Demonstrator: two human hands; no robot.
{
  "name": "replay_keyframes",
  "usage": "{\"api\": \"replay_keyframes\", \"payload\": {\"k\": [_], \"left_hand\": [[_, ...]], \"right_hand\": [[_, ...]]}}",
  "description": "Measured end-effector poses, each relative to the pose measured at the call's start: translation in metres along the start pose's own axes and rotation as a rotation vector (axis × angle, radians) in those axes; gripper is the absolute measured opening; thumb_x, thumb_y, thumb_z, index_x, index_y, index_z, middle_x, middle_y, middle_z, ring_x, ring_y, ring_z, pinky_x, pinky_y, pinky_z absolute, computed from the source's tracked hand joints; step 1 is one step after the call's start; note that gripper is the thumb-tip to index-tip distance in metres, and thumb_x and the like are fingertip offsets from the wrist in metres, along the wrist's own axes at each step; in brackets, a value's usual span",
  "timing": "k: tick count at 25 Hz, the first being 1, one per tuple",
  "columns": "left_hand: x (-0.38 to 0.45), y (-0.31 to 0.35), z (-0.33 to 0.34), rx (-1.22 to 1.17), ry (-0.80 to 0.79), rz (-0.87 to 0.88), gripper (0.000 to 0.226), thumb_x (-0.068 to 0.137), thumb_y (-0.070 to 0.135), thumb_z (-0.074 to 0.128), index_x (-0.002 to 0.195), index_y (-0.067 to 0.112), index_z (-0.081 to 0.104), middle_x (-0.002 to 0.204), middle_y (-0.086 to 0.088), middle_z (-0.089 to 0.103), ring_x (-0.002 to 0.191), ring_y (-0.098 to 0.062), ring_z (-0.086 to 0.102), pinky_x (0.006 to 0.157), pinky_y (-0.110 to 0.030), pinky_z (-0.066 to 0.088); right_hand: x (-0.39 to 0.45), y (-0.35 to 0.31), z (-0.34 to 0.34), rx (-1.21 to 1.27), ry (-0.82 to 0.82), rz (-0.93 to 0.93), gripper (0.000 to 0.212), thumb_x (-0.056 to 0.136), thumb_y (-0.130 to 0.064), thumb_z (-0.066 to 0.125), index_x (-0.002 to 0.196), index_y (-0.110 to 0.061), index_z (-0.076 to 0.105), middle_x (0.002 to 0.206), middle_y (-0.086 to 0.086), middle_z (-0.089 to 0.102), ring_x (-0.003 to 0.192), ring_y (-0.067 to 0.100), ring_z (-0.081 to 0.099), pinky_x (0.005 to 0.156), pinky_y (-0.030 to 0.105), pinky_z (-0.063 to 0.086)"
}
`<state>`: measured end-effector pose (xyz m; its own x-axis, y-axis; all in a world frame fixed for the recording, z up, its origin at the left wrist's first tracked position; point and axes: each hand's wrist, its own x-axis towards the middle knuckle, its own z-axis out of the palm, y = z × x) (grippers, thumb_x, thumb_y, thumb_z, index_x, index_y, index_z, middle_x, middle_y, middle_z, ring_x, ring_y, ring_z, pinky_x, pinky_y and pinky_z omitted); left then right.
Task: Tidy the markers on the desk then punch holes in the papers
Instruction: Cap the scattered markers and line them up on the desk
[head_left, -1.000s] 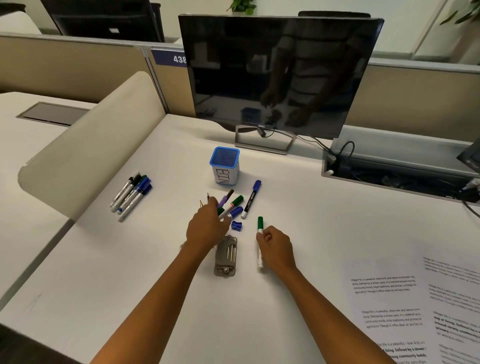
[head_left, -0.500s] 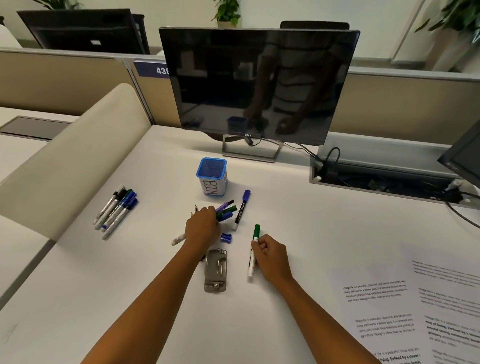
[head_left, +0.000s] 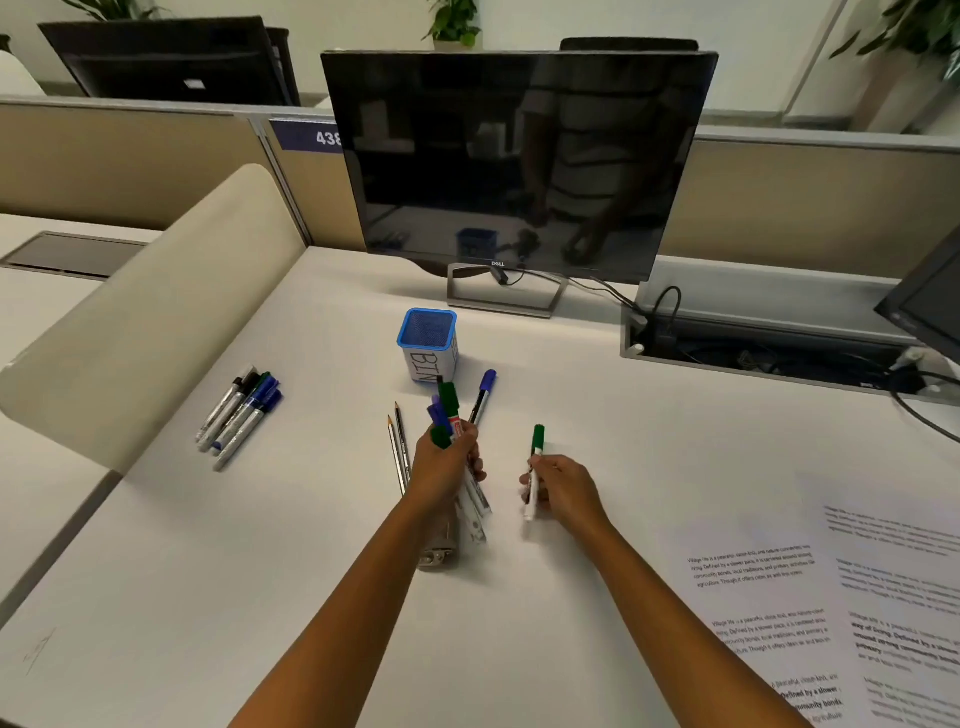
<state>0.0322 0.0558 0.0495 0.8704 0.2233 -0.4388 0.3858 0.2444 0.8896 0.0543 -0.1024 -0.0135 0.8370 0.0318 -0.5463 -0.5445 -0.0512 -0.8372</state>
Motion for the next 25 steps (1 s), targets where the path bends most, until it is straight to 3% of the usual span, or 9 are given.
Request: {"api": "replay_keyframes", "payload": {"k": [3, 7, 10, 14, 16, 18, 21, 23, 25], "left_hand": [[-0.005, -0.015, 0.005, -0.111, 0.016, -0.1, 0.022, 0.091, 0.028, 0.069, 0.092, 0.011, 0.055, 0.066, -0.004, 0.048, 0.054, -0.016, 0.049, 0.054, -0.029, 0.049], [-0.017, -0.012, 0.021, -0.41, -0.131, -0.299, 0.043, 0.085, 0.051, 0.067, 0.098, 0.011, 0.068, 0.078, -0.009, 0.07, 0.069, -0.024, 0.068, 0.071, -0.035, 0.057], [-0.025, -0.015, 0.03, -0.47, -0.125, -0.356, 0.038, 0.085, 0.047, 0.069, 0.092, 0.009, 0.069, 0.08, -0.01, 0.075, 0.081, -0.024, 0.073, 0.077, -0.037, 0.056], [-0.026, -0.033, 0.034, -0.299, 0.011, -0.185, 0.017, 0.087, 0.024, 0.071, 0.093, 0.01, 0.062, 0.069, -0.007, 0.068, 0.067, -0.02, 0.067, 0.069, -0.034, 0.056], [-0.03, -0.039, 0.039, -0.14, 0.081, -0.076, 0.017, 0.088, 0.025, 0.071, 0.092, 0.012, 0.06, 0.072, -0.006, 0.064, 0.068, -0.018, 0.063, 0.067, -0.029, 0.053], [-0.037, -0.046, 0.046, 0.025, 0.113, 0.02, 0.028, 0.087, 0.029, 0.072, 0.108, 0.014, 0.061, 0.089, -0.005, 0.067, 0.084, -0.019, 0.066, 0.071, -0.026, 0.052], [-0.053, -0.061, 0.057, 0.083, 0.049, 0.16, 0.038, 0.086, 0.024, 0.074, 0.121, 0.018, 0.06, 0.105, -0.002, 0.07, 0.099, -0.013, 0.069, 0.083, -0.026, 0.055], [-0.061, -0.069, 0.063, 0.152, 0.008, 0.273, 0.031, 0.086, 0.021, 0.075, 0.114, 0.02, 0.062, 0.103, 0.002, 0.071, 0.099, -0.007, 0.069, 0.086, -0.02, 0.054], [-0.067, -0.074, 0.066, 0.184, -0.027, 0.358, 0.02, 0.086, 0.018, 0.075, 0.102, 0.019, 0.064, 0.094, 0.001, 0.071, 0.093, -0.009, 0.07, 0.083, -0.02, 0.055]], "right_hand": [[-0.025, -0.024, 0.001, -0.083, 0.128, -0.17, 0.022, 0.098, -0.033, 0.055, 0.1, -0.015, 0.068, 0.086, 0.002, 0.073, 0.07, 0.016, 0.067, 0.064, 0.027, 0.055], [-0.062, -0.047, 0.018, -0.276, 0.042, -0.36, 0.021, 0.093, -0.042, 0.06, 0.101, -0.025, 0.067, 0.091, -0.01, 0.071, 0.081, 0.01, 0.068, 0.074, 0.024, 0.055], [-0.082, -0.039, 0.025, -0.506, 0.003, -0.437, 0.026, 0.093, -0.043, 0.059, 0.11, -0.025, 0.068, 0.104, -0.01, 0.071, 0.091, 0.008, 0.067, 0.085, 0.024, 0.056], [-0.087, -0.02, 0.007, -0.489, 0.08, -0.42, 0.027, 0.092, -0.033, 0.063, 0.116, -0.025, 0.053, 0.118, -0.008, 0.055, 0.105, 0.009, 0.056, 0.09, 0.021, 0.051], [-0.087, -0.005, -0.006, -0.521, -0.04, -0.346, 0.052, 0.085, -0.032, 0.073, 0.125, -0.027, 0.041, 0.128, -0.01, 0.045, 0.115, 0.009, 0.049, 0.09, 0.018, 0.045], [-0.089, 0.008, -0.013, -0.498, -0.157, -0.304, 0.067, 0.08, -0.028, 0.079, 0.132, -0.029, 0.036, 0.133, -0.012, 0.044, 0.119, 0.007, 0.049, 0.092, 0.019, 0.047], [-0.094, 0.018, -0.003, -0.189, -0.207, -0.289, 0.044, 0.093, -0.018, 0.064, 0.132, -0.026, 0.045, 0.124, -0.008, 0.058, 0.108, 0.005, 0.06, 0.09, 0.025, 0.056], [-0.091, 0.027, 0.003, -0.11, -0.16, -0.307, 0.03, 0.103, -0.017, 0.043, 0.134, -0.019, 0.046, 0.118, -0.006, 0.061, 0.108, 0.007, 0.06, 0.084, 0.016, 0.054], [-0.091, 0.028, 0.005, 0.075, -0.15, -0.159, 0.026, 0.105, -0.011, 0.038, 0.129, -0.014, 0.047, 0.112, -0.003, 0.06, 0.109, 0.007, 0.062, 0.077, 0.006, 0.049]]}}
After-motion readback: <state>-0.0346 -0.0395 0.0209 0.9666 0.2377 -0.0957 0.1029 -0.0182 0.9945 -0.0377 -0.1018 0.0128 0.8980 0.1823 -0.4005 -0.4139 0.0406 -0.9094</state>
